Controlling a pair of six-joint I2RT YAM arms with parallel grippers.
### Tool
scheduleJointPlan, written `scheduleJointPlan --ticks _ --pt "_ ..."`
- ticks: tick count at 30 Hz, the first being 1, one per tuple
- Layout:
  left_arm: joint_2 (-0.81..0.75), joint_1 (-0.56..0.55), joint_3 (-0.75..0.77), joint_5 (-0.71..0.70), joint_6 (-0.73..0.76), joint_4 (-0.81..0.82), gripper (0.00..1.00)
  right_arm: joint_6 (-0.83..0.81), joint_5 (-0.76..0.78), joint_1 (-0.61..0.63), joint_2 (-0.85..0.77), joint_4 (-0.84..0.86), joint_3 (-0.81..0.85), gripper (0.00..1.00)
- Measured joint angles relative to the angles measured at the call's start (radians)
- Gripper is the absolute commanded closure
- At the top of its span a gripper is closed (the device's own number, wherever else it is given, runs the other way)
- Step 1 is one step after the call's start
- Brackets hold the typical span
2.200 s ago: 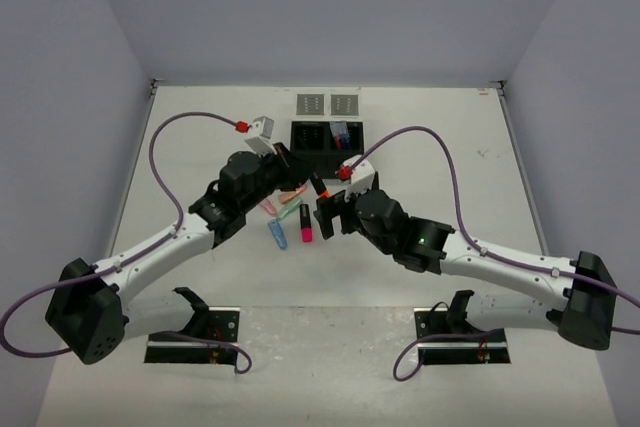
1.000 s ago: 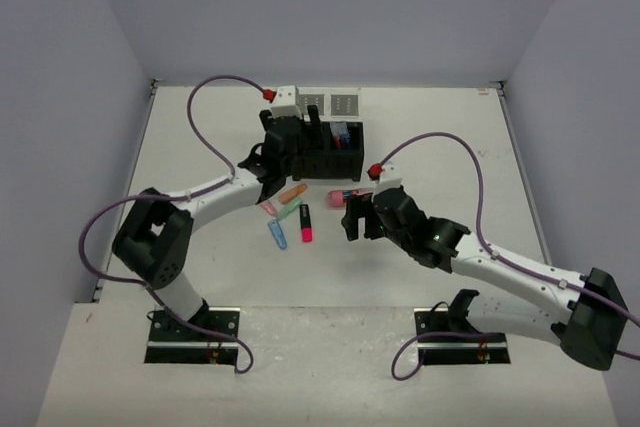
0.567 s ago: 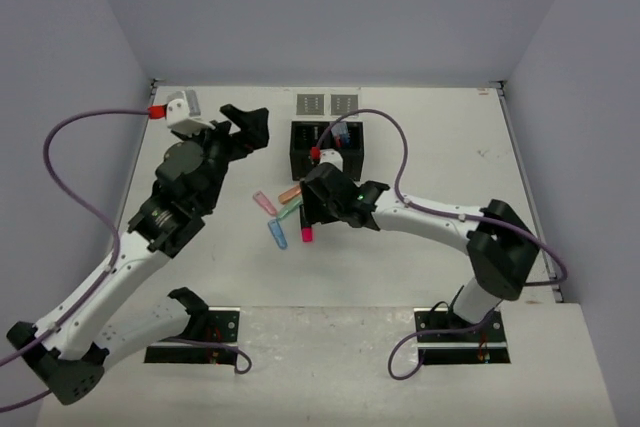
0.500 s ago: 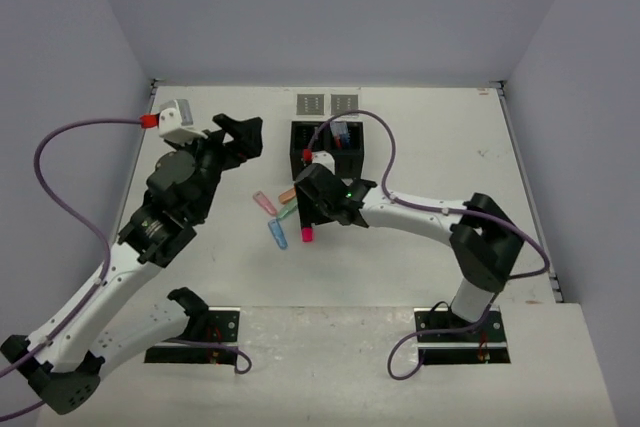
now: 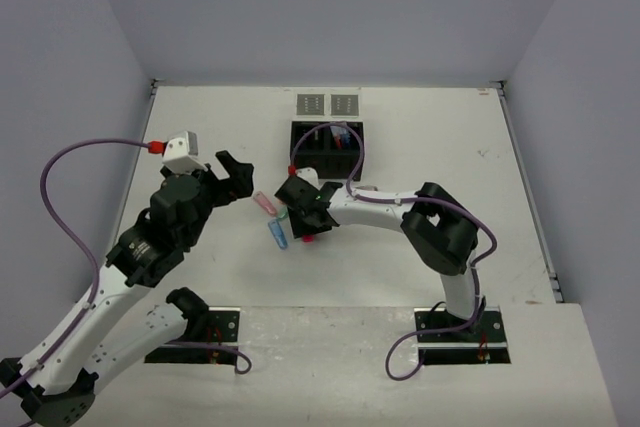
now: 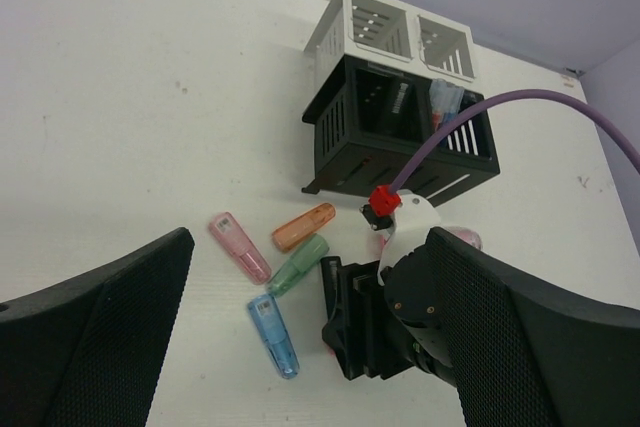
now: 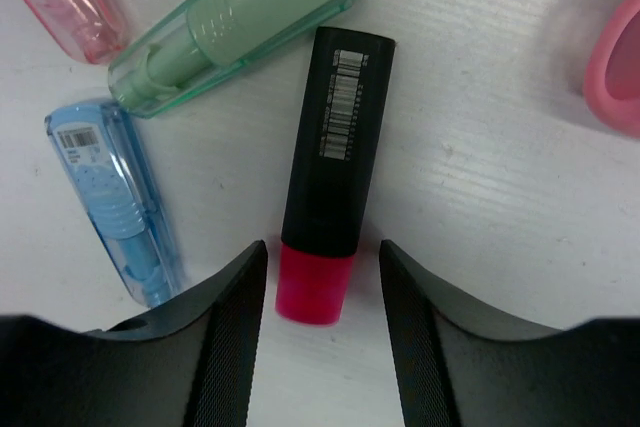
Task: Sort the stationery into containers
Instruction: Pick up the pen from the center of the board.
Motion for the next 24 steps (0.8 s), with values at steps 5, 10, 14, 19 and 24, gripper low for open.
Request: scheduleJointPlan --ticks 5,10,14,19,24 --pt "-0.002 0.000 -0.017 0.045 0.000 -0.004 0.00 0.012 0.014 0.000 -0.020 0.023 -0.040 0.78" --pt "0.008 0.000 -0.057 0.115 -0.002 0.008 0.00 0.019 0.021 0.003 -0.118 0.031 -0.164 0.88" --pt "0.035 0.000 -0.095 0.207 -0.030 0.042 0.00 0.002 0.037 0.014 -0.250 0.003 -0.249 1.00" --pt "0.091 0.000 -0.160 0.391 -0.129 0.172 0.00 -0.132 0.071 0.059 -0.554 0.132 -0.397 1.00" --pt "0.151 0.000 -0.246 0.592 -0.240 0.381 0.09 -0.233 0.100 0.090 -0.760 0.303 -0.529 1.00"
